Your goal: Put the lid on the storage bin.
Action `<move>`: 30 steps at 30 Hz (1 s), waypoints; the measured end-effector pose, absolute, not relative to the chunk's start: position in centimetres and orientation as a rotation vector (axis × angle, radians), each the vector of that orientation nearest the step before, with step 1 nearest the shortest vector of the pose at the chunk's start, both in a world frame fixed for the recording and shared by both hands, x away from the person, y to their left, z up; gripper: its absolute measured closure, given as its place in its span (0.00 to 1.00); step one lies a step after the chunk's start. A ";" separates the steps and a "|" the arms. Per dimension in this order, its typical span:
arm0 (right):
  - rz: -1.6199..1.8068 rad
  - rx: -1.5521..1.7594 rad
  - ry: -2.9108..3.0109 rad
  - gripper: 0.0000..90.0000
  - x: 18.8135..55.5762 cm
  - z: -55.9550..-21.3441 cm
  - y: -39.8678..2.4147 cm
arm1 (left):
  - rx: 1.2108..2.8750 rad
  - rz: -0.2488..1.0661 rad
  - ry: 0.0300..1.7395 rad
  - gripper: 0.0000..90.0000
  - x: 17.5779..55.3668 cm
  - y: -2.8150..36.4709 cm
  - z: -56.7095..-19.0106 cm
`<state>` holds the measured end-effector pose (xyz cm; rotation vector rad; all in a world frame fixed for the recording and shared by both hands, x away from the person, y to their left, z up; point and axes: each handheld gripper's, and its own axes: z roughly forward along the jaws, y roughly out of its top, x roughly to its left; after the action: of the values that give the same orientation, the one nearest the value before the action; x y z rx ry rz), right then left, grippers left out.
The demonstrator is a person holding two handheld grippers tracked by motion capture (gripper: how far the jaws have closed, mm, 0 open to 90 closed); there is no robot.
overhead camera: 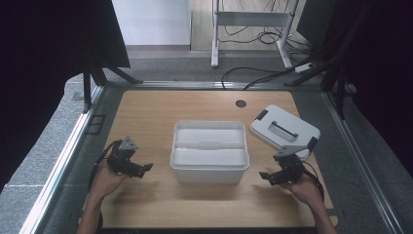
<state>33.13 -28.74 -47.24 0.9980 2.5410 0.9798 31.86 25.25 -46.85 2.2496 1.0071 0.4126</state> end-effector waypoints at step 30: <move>0.764 1.090 2.488 0.38 45.4 -43.0 -34.1 | 2.210 0.353 1.077 0.00 29.4 24.2 -52.2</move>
<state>45.45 -34.14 -43.02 1.0899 2.4882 0.7641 29.37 24.17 -52.21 2.2095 1.0774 0.3527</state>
